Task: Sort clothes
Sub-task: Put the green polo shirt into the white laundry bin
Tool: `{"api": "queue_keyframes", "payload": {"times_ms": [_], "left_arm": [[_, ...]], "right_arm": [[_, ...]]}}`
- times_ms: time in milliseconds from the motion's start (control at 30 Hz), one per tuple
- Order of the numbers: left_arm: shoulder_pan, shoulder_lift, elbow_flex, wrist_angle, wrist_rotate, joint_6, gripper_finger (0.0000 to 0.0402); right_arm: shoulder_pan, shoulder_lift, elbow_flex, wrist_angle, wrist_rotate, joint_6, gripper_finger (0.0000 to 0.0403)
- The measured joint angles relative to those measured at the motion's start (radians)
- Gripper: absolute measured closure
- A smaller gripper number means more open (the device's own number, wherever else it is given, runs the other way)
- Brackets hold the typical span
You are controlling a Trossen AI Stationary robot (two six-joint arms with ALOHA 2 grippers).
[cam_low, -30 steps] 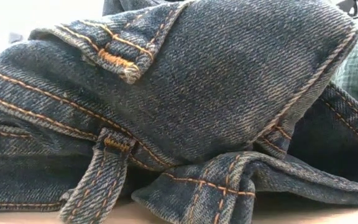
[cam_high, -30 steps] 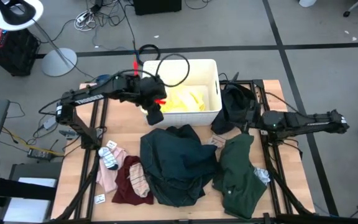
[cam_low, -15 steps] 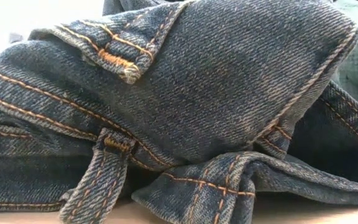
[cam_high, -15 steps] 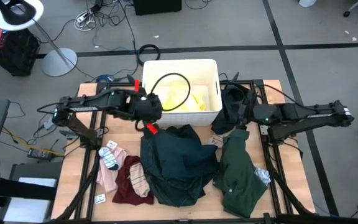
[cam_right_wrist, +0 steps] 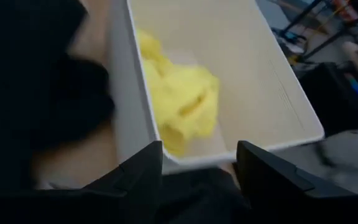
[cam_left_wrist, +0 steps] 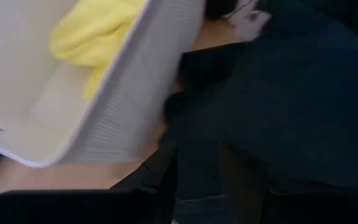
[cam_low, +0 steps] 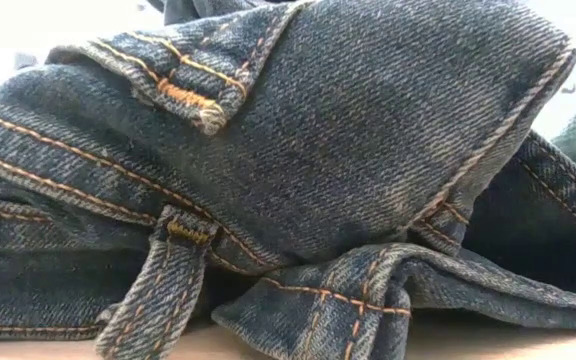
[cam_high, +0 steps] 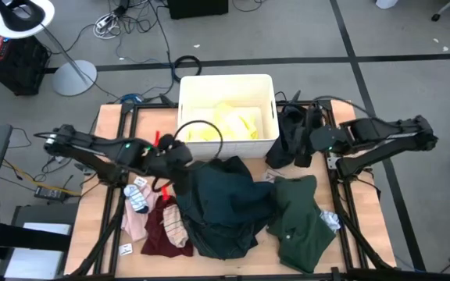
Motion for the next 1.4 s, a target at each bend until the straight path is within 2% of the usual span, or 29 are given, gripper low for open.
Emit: {"api": "queue_keyframes", "payload": {"times_ms": [200, 400, 533, 667, 867, 1033, 1233, 1400], "left_arm": [[-0.07, -0.121, -0.106, 0.052, 0.006, -0.056, 0.0282], [-0.145, -0.257, -0.166, 0.043, -0.028, -0.055, 0.0282], [-0.172, -0.344, -0.202, 0.042, -0.034, -0.052, 0.0282], [-0.191, -0.397, -0.21, 0.043, -0.026, -0.047, 0.0282], [-0.22, -0.42, -0.211, 0.033, -0.005, -0.005, 0.0282], [-0.233, -0.418, -0.212, 0.03, 0.042, 0.025, 0.0282], [-0.248, -0.419, -0.212, 0.013, 0.079, 0.046, 0.0282], [-0.274, -0.419, -0.212, -0.011, 0.08, 0.046, 0.0282]], "right_arm": [[0.032, 0.105, 0.267, -0.119, -0.154, 0.179, 0.0196], [0.053, 0.283, 0.522, -0.398, -0.319, 0.456, 0.0225], [0.07, 0.396, 0.612, -0.596, -0.436, 0.64, 0.0251], [0.093, 0.46, 0.603, -0.598, -0.535, 0.773, 0.0264], [0.125, 0.549, 0.602, -0.607, -0.536, 0.991, 0.0266], [0.141, 0.602, 0.601, -0.61, -0.528, 1.233, 0.0262], [0.187, 0.645, 0.598, -0.608, -0.524, 1.415, 0.0233], [0.248, 0.643, 0.502, -0.609, -0.537, 1.603, 0.0191]]}}
